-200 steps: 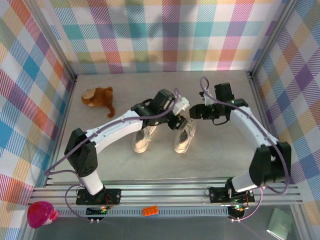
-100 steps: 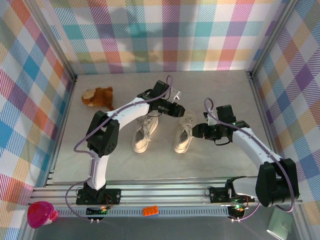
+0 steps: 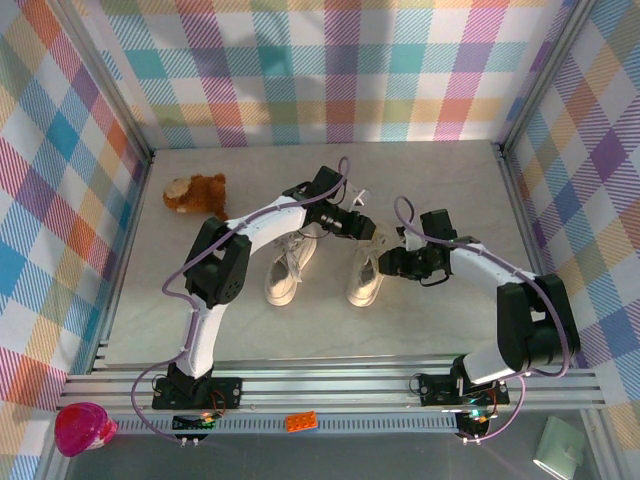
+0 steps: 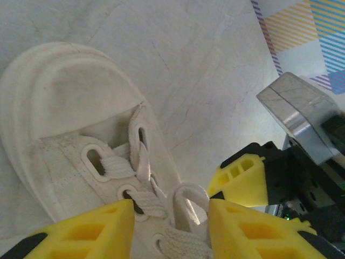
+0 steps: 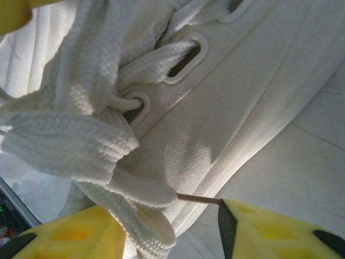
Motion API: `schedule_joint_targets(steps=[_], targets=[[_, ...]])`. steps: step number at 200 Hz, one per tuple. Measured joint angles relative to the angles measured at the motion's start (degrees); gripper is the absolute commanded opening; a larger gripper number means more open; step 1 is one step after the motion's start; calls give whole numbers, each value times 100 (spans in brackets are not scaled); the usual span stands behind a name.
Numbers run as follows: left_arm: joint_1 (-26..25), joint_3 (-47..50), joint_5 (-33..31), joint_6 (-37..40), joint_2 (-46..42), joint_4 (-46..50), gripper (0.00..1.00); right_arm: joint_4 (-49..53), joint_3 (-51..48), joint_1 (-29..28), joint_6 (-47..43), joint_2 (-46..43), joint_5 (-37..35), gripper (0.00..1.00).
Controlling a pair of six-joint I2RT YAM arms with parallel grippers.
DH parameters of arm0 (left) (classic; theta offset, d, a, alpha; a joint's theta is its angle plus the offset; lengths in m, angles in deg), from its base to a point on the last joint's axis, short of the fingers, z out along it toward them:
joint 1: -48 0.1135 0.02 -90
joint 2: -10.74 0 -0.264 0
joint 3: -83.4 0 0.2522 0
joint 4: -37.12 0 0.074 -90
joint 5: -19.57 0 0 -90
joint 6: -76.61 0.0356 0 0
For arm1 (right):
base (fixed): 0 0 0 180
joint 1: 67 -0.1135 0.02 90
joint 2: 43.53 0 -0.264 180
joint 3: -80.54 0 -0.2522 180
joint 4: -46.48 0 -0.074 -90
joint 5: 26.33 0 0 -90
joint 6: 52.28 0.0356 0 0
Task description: Tie the shoes
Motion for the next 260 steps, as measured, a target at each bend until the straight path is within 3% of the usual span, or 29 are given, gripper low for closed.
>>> schedule_joint_targets(steps=[96,164,186,217,232,248,260], targets=[[0,-450,286,-11,326,348,44,-42,46,-81,-262,44,-109,18],[0,-511,310,81,396,782,44,109,216,-179,-385,155,-286,9],[0,-590,466,138,402,833,34,238,358,-221,-420,225,-382,8],[0,-717,743,173,404,839,10,382,498,-269,-492,280,-516,7],[26,-717,789,219,404,837,4,444,546,-299,-525,308,-566,7],[66,-710,782,243,398,785,6,498,595,-330,-531,334,-619,6],[83,-704,769,256,380,748,19,527,614,-341,-533,341,-649,5]])
